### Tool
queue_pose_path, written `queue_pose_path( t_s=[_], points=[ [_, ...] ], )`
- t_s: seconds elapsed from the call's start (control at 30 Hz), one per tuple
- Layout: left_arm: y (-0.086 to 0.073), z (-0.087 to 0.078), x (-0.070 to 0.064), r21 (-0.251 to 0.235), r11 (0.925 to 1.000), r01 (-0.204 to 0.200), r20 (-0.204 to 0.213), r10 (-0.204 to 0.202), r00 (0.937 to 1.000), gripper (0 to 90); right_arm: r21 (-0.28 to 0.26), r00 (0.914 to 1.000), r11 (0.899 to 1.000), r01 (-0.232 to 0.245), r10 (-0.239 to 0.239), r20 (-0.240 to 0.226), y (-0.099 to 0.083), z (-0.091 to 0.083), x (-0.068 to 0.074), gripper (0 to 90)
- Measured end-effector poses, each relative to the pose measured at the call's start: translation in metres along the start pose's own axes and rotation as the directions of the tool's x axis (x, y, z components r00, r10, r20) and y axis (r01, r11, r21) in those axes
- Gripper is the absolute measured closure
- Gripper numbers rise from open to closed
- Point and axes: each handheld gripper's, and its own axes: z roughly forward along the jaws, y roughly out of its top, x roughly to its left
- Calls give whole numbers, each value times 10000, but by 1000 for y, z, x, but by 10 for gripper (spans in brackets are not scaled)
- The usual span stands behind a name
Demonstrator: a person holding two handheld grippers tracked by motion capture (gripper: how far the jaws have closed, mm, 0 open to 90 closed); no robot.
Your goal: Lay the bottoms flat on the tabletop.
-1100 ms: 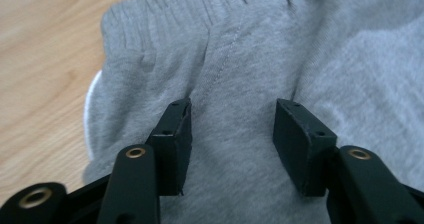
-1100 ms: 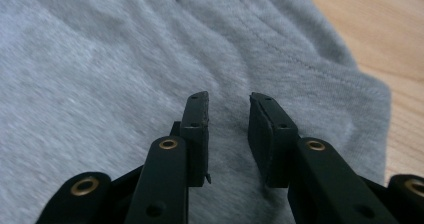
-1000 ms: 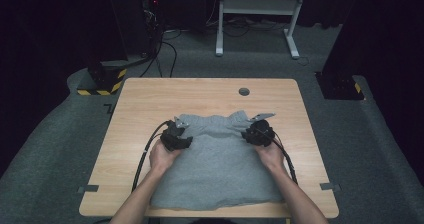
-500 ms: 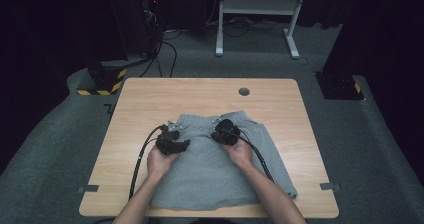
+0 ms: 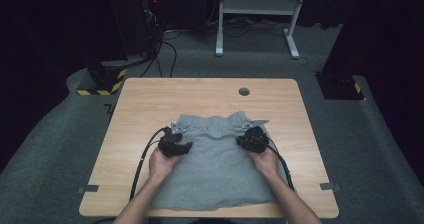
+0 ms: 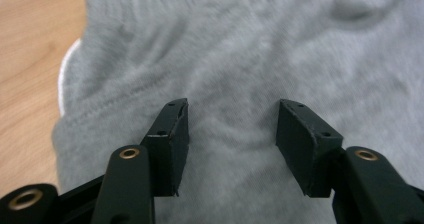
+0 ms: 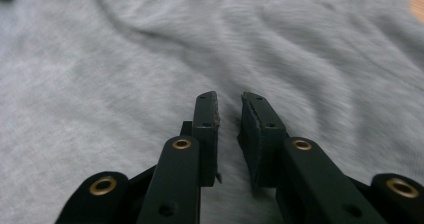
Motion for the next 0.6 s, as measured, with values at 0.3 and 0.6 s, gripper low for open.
queue_pose_path(
  t_s=[0.3, 0.6],
  points=[
    [26, 16, -5, 34, 9997, -245, 126, 245, 9996, 472, -211, 9972, 9990, -398, 410, 618, -1, -6, -15, 667],
    [-11, -43, -33, -489, 9978, -454, 752, 490, 9960, 458, -373, 9983, 9987, -333, 350, 460, -47, -60, 9, 555]
  ],
)
